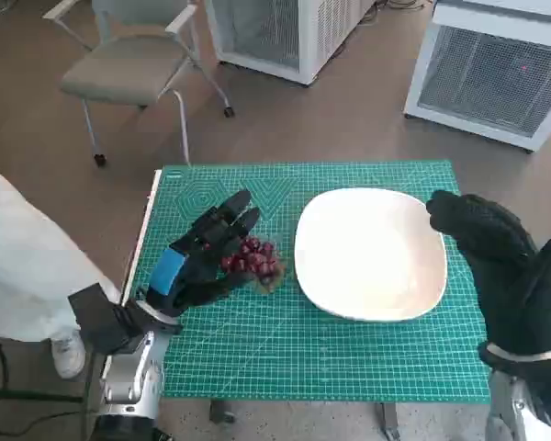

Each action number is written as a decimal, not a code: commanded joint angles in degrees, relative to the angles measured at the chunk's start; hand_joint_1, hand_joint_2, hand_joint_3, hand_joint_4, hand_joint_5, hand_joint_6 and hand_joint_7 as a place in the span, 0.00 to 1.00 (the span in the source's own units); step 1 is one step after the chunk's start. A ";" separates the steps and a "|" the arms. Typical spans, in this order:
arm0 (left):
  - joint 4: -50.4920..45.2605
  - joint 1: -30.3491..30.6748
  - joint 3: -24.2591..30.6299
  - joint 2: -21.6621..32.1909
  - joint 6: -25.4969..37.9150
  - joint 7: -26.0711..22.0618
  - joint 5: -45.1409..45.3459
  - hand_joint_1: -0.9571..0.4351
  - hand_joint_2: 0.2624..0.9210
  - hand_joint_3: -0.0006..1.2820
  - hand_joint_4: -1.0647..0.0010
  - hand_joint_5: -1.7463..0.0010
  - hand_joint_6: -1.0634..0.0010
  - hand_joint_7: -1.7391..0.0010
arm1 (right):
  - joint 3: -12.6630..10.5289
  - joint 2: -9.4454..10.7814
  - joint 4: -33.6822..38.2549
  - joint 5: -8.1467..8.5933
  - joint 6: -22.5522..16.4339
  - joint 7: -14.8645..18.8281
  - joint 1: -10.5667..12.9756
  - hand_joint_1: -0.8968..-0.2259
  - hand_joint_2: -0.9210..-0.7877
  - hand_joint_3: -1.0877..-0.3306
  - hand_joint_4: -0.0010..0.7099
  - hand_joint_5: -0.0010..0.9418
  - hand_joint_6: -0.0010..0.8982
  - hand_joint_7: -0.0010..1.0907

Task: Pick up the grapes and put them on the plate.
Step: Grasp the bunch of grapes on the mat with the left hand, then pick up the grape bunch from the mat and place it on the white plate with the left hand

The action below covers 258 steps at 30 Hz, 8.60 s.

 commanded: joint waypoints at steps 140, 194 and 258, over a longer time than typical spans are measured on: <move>41.68 -34.43 -35.75 1.79 24.97 22.29 60.89 0.61 0.78 0.01 0.85 1.00 0.69 0.99 | -0.31 -0.49 0.33 0.91 1.47 0.05 2.01 0.55 0.00 0.65 0.36 0.54 0.15 0.85; 46.76 -34.95 -35.48 3.13 19.98 29.12 55.83 0.97 0.55 0.71 0.64 0.00 0.63 0.99 | -0.21 -0.50 0.63 0.72 1.32 -0.15 1.50 0.54 0.00 0.66 0.35 0.55 0.15 0.85; -16.58 -17.54 -22.13 14.98 26.06 20.76 54.52 0.69 0.88 0.10 0.26 0.34 0.33 0.42 | 0.16 -0.08 1.26 0.27 1.03 -0.46 0.68 0.55 0.00 0.66 0.36 0.54 0.16 0.84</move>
